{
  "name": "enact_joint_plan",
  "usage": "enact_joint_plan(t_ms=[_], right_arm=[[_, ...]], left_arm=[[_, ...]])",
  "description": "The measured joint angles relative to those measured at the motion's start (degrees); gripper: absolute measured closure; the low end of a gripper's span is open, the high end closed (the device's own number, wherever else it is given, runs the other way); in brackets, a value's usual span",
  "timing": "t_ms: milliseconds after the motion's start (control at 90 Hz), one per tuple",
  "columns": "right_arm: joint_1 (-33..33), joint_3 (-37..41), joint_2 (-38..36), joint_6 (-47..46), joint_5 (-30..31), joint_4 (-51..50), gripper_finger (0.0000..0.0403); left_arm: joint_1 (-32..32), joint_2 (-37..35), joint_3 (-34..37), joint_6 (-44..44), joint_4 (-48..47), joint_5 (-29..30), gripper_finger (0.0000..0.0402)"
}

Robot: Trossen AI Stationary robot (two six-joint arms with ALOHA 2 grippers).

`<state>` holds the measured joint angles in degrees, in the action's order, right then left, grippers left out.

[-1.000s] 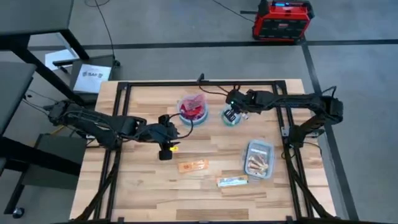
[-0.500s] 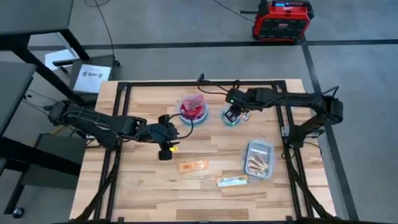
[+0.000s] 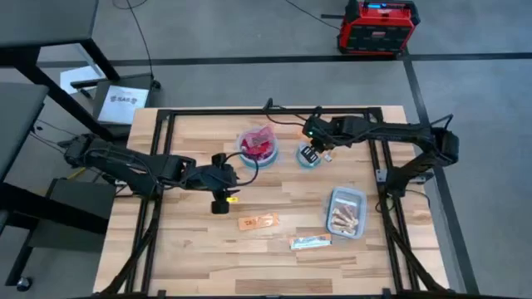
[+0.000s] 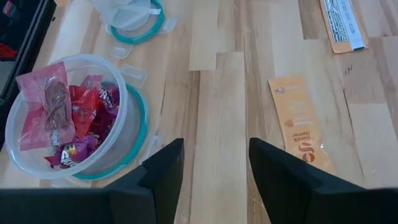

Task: Sort candy
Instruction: Put the yellow candy strip into the small circular transparent bin

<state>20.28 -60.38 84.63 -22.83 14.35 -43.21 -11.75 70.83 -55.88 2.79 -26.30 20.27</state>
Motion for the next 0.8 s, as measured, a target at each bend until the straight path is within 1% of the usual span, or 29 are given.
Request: enact_joint_plan(t_ms=[133,222,344,444,633,733,800], right_arm=[[0.56,3.26,-0.01,-0.28,-2.32,5.21,0.0402],[1.42,5.30,0.01,-0.70,-2.68,5.79,0.0403],[2.70,8.27,0.01,-0.80,-3.01,9.62,0.0403],[3.91,9.43,0.03,-0.82,-4.05,10.30,0.0403],[4.62,9.12,0.03,0.70,-6.02,9.93,0.0403],[4.58,6.45,0.03,1.38,-8.28,8.42,0.0403],[4.49,4.13,0.03,2.80,-10.16,5.52,0.0403]], left_arm=[[0.00,0.00,0.00,-0.15,0.02,0.00,0.0235],[0.00,0.00,0.00,-0.24,0.09,0.02,0.0235],[0.00,0.00,0.00,-0.24,0.07,0.02,0.0235],[0.00,0.37,0.00,-0.24,0.08,0.02,0.0235],[0.00,1.27,0.02,-0.41,-0.07,0.05,0.0235],[0.00,1.33,0.03,-0.68,0.14,0.07,0.0235],[0.00,1.45,0.02,-0.79,-0.01,0.07,0.0235]])
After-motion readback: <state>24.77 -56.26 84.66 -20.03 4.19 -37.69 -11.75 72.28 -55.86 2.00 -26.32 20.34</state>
